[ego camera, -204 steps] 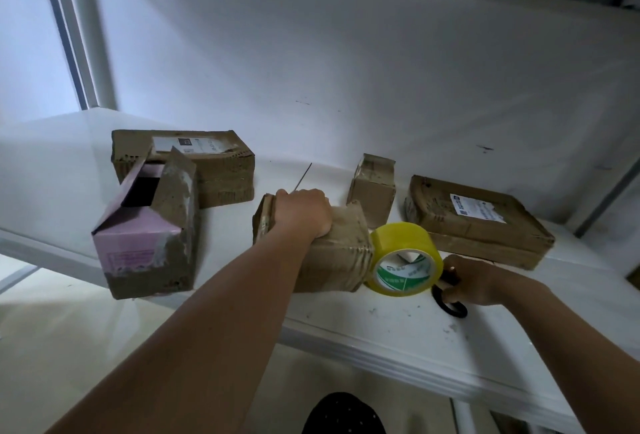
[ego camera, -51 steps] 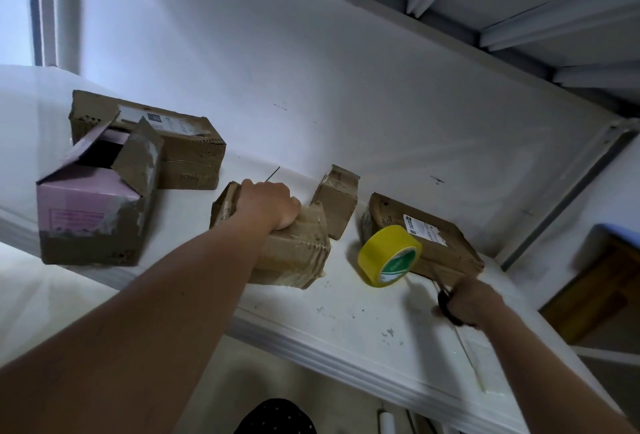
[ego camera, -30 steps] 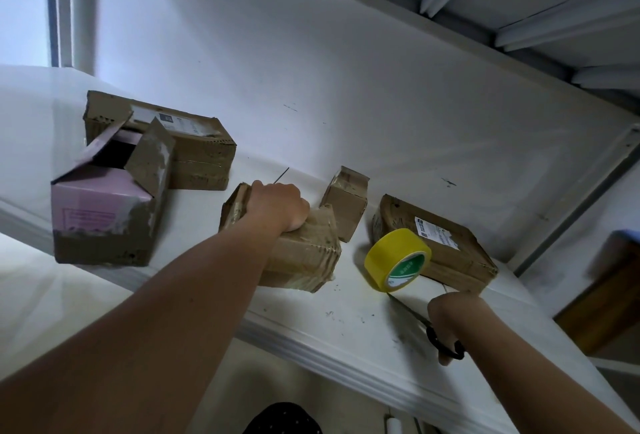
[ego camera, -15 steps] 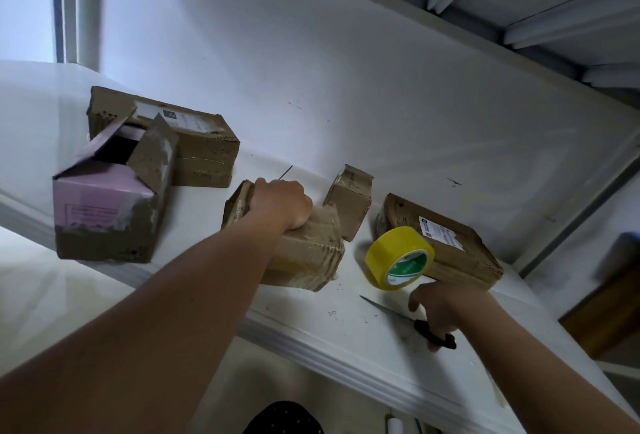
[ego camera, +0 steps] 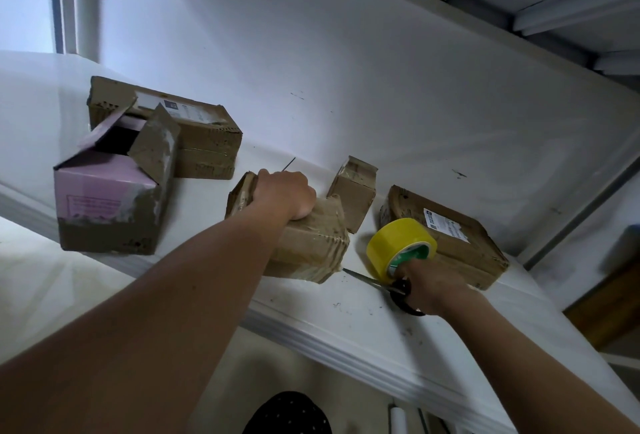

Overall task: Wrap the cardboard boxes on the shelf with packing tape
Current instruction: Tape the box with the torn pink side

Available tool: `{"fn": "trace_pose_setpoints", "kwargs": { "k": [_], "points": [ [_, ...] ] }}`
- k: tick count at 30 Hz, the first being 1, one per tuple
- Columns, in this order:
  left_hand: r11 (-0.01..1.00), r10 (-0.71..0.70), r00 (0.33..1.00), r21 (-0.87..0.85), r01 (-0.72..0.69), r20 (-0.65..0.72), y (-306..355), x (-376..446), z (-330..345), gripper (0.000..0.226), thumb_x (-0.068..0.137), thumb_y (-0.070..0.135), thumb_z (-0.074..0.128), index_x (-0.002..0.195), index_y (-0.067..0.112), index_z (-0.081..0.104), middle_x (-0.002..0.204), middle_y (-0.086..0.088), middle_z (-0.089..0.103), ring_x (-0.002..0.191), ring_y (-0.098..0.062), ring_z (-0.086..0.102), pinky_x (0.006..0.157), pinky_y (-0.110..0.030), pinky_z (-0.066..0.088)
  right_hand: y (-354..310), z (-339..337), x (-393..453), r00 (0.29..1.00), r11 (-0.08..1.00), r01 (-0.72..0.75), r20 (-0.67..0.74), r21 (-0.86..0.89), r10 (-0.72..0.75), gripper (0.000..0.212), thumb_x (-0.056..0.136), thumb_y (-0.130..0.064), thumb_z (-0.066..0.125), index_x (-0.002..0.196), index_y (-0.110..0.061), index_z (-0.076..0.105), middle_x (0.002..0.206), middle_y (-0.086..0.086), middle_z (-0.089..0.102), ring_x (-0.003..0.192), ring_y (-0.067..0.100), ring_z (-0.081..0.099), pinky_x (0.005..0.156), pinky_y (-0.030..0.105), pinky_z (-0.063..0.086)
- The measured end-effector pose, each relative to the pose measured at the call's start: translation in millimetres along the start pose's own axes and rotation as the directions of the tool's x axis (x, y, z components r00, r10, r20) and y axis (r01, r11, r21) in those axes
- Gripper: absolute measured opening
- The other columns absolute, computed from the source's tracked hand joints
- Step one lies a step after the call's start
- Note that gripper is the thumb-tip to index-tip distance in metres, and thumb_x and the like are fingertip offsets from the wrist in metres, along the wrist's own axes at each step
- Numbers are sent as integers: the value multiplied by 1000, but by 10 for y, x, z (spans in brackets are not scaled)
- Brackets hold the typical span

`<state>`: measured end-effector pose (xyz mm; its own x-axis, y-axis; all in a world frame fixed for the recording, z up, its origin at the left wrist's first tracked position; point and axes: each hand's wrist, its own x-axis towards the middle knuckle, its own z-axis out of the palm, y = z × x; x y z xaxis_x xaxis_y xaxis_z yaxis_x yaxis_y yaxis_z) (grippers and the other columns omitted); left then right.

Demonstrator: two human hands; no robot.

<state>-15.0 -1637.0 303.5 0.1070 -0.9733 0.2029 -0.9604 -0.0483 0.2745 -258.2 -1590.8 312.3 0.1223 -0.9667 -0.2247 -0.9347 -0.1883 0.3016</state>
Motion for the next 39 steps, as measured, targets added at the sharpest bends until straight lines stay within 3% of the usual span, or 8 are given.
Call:
{"fn": "trace_pose_setpoints", "kwargs": {
  "k": [7, 9, 12, 18, 28, 30, 34, 39],
  "points": [
    [1000, 3, 1000, -13, -3, -1, 0, 4, -13, 27, 99, 25, 29, 93, 15, 53, 102, -8, 61, 87, -23, 50, 90, -38, 27, -117, -108, 46, 993, 975, 61, -109, 215, -39, 15, 93, -20, 53, 96, -15, 67, 95, 6, 67, 92, 28, 62, 73, 29, 51],
    [1000, -2, 1000, -17, 2, -1, 3, 5, -7, 26, 99, 25, 29, 94, 15, 52, 105, -8, 61, 89, -23, 50, 91, -38, 27, -276, -217, 5, 984, 800, 124, -175, 587, -24, 31, 96, -26, 50, 80, -8, 69, 79, 4, 68, 82, 28, 65, 69, 31, 53],
    [1000, 0, 1000, -16, 0, -7, -1, -4, 9, 27, 99, 25, 28, 97, 15, 53, 111, -9, 61, 99, -25, 53, 91, -38, 27, -552, -386, -13, 990, 456, 126, -138, 881, -8, 50, 99, -43, 38, 103, -3, 67, 96, 10, 70, 88, 23, 68, 72, 28, 57],
    [999, 12, 998, -38, -14, -56, 2, -14, 9, 29, 99, 22, 31, 118, 16, 53, 118, -7, 60, 109, -26, 51, 91, -39, 30, -920, -431, 57, 994, 322, -83, 101, 943, -40, 28, 99, -32, 40, 94, -12, 57, 87, 9, 58, 78, 23, 58, 65, 33, 56],
    [983, -89, 864, -181, -2, -496, -4, -187, -207, 36, 95, 24, 44, 131, 19, 46, 128, -3, 52, 122, -22, 42, 100, -37, 28, -979, -391, 9, 986, 196, -157, 164, 968, -18, 30, 102, -37, 33, 88, -17, 52, 95, 10, 60, 96, 29, 62, 87, 47, 55],
    [973, -214, 910, -155, 168, -355, -132, -239, -309, 53, 94, 39, 46, 138, 13, 33, 139, -9, 38, 129, -27, 33, 102, -41, 28, -984, -390, -29, 988, 178, -154, 157, 972, -6, 29, 103, -38, 32, 90, -19, 50, 97, 10, 59, 103, 31, 62, 87, 47, 55],
    [722, -358, 856, -470, 508, 373, -451, -438, -537, 102, 82, 74, 45, 152, 10, 7, 158, -16, 9, 141, -38, 19, 111, -49, 26, -1036, -380, -53, 987, 141, -157, 153, 977, 41, 31, 103, -36, 30, 82, -20, 46, 86, 7, 56, 99, 30, 61, 90, 45, 52],
    [495, -213, 759, -602, 626, 615, -623, -614, -501, 79, 77, 65, 64, 130, 9, 46, 106, -13, 58, 92, -29, 57, 90, -42, 48, -1136, -499, 50, 979, 218, 62, -103, 974, 178, 35, 103, -27, 30, 90, -6, 55, 91, 13, 55, 85, 28, 54, 88, 48, 51]
  ]
}}
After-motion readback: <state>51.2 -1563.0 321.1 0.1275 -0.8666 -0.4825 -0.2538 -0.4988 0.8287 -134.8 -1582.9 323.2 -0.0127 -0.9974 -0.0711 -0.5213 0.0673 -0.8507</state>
